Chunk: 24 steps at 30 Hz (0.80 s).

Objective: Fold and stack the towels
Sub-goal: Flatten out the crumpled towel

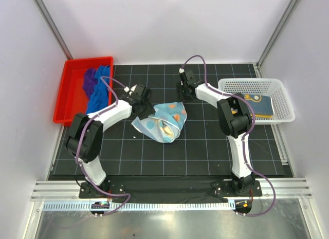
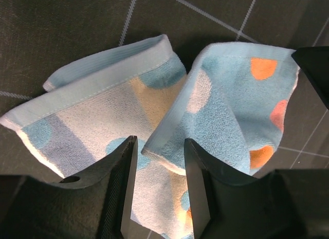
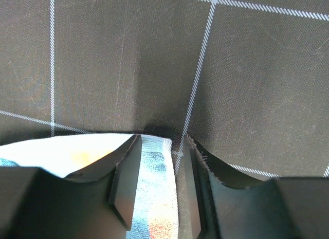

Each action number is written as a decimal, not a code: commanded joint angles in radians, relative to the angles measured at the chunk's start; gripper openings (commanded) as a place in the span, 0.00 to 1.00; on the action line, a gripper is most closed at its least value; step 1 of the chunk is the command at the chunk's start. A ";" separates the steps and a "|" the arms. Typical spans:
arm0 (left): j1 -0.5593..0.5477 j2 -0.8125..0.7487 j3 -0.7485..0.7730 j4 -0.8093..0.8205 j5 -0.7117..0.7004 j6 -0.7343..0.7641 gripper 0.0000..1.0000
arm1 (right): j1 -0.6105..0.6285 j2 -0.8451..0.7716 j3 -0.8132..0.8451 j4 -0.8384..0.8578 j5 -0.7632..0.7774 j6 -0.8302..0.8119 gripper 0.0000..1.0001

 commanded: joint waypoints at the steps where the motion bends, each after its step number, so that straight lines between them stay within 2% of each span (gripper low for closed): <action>1: 0.001 -0.017 0.021 0.046 0.047 -0.002 0.45 | 0.008 -0.048 0.002 -0.011 0.002 0.001 0.44; 4: 0.001 -0.017 0.021 0.049 0.051 -0.008 0.45 | 0.008 -0.056 -0.002 -0.008 -0.003 0.001 0.44; 8: 0.001 -0.006 0.026 0.051 0.051 -0.008 0.37 | 0.009 -0.069 -0.015 0.004 -0.007 0.005 0.50; 13: 0.004 -0.007 0.029 0.052 0.035 -0.008 0.30 | 0.009 -0.091 -0.027 0.010 0.000 0.004 0.52; 20: 0.011 -0.014 0.041 0.046 0.005 0.010 0.06 | 0.009 -0.128 -0.055 0.016 0.007 0.004 0.52; 24: 0.026 -0.001 0.055 0.040 0.009 0.026 0.00 | 0.009 -0.122 -0.062 0.023 -0.013 0.001 0.52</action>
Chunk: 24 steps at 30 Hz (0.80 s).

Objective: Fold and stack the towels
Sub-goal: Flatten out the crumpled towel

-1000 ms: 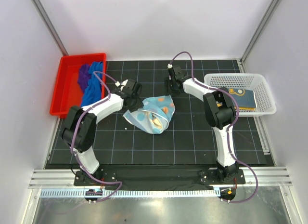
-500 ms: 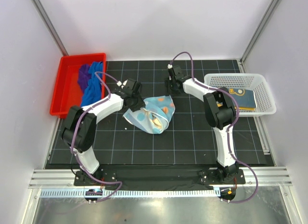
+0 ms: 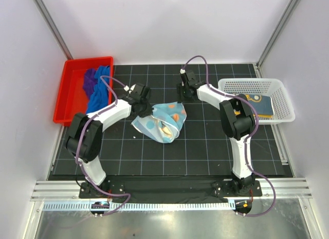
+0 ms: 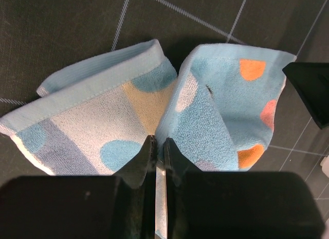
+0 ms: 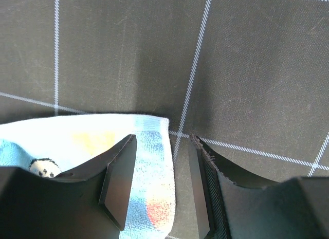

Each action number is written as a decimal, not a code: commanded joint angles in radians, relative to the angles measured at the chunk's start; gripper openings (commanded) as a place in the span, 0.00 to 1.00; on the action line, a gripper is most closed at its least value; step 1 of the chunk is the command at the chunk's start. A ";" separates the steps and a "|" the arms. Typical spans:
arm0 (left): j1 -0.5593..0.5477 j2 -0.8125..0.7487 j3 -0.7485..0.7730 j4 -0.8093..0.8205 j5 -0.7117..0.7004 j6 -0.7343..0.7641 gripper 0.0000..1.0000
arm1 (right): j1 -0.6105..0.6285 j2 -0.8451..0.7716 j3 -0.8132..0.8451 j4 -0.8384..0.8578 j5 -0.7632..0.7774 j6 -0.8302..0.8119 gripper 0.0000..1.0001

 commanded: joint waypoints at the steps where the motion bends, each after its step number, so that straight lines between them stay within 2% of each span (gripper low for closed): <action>1: 0.018 0.003 0.057 0.018 -0.021 0.027 0.00 | 0.008 -0.062 -0.004 0.023 -0.014 -0.004 0.52; 9: 0.030 0.026 0.095 0.000 0.010 0.070 0.00 | 0.017 0.003 0.045 0.000 -0.008 -0.017 0.51; 18: 0.030 0.054 0.107 0.003 0.051 0.082 0.00 | 0.067 0.062 0.111 -0.044 0.125 -0.044 0.50; 24: 0.030 0.046 0.103 0.007 0.055 0.087 0.00 | 0.070 0.078 0.120 -0.058 0.178 -0.043 0.41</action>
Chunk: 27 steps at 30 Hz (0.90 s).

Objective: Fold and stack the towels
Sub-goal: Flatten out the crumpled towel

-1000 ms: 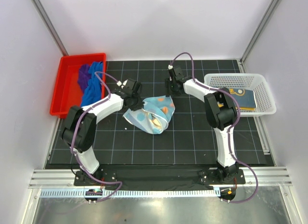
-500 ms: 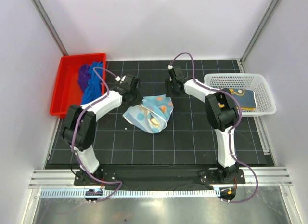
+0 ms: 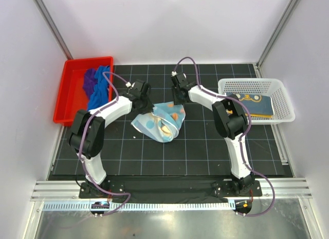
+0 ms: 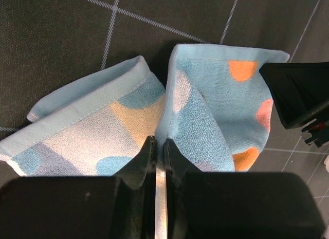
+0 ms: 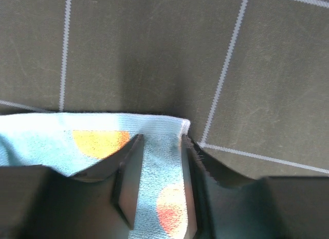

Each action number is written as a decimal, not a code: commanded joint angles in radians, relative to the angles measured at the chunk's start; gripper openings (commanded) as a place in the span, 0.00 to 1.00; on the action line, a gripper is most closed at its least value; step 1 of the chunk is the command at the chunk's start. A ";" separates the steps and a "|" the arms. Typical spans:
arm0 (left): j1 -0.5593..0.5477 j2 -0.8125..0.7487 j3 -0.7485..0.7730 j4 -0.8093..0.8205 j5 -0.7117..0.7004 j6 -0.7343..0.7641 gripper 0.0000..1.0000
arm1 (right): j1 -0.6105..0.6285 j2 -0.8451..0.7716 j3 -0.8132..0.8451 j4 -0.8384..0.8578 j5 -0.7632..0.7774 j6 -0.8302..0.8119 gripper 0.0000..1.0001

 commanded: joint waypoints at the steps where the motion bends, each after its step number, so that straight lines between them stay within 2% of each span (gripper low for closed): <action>1: 0.005 -0.016 0.033 0.007 0.015 0.018 0.00 | -0.001 0.010 0.036 -0.021 0.052 -0.012 0.37; 5: 0.005 -0.022 0.044 0.001 -0.002 0.036 0.00 | -0.001 0.005 0.033 -0.018 0.063 -0.014 0.24; 6: 0.005 -0.025 0.048 -0.013 -0.007 0.044 0.00 | -0.001 0.002 0.033 -0.020 0.072 -0.014 0.15; 12: 0.002 -0.094 0.102 -0.030 -0.028 0.115 0.00 | -0.001 -0.129 -0.018 0.009 0.128 -0.009 0.04; 21: -0.077 -0.272 0.229 -0.192 -0.131 0.263 0.00 | 0.002 -0.502 -0.137 0.061 0.141 -0.011 0.01; 27: -0.189 -0.418 0.298 -0.321 -0.323 0.360 0.00 | 0.058 -0.697 -0.157 0.040 0.099 -0.043 0.01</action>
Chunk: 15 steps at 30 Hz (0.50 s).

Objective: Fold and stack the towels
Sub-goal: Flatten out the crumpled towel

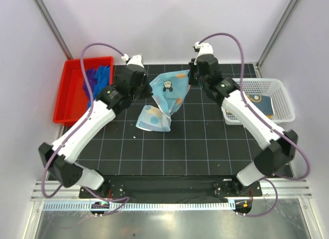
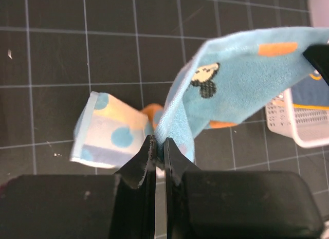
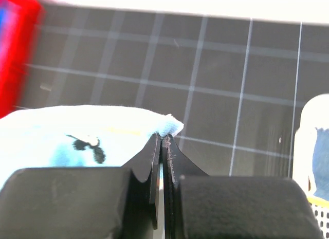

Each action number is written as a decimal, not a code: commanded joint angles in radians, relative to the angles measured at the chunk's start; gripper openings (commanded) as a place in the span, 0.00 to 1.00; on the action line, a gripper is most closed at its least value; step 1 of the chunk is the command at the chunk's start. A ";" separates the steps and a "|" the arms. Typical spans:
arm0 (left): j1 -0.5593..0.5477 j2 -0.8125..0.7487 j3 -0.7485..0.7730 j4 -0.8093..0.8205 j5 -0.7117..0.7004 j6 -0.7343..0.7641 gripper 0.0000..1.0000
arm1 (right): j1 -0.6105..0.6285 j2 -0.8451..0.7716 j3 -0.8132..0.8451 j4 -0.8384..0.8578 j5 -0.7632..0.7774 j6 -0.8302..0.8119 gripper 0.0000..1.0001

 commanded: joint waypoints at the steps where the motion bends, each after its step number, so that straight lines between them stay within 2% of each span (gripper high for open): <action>1: -0.075 -0.126 0.054 -0.102 -0.161 0.106 0.00 | 0.049 -0.124 -0.011 0.007 -0.010 -0.035 0.01; 7: -0.165 -0.284 0.083 -0.061 -0.204 0.215 0.00 | 0.132 -0.309 0.024 -0.044 -0.044 -0.070 0.01; 15: -0.172 -0.422 0.169 -0.013 0.061 0.365 0.00 | 0.169 -0.421 0.139 -0.075 -0.133 -0.056 0.01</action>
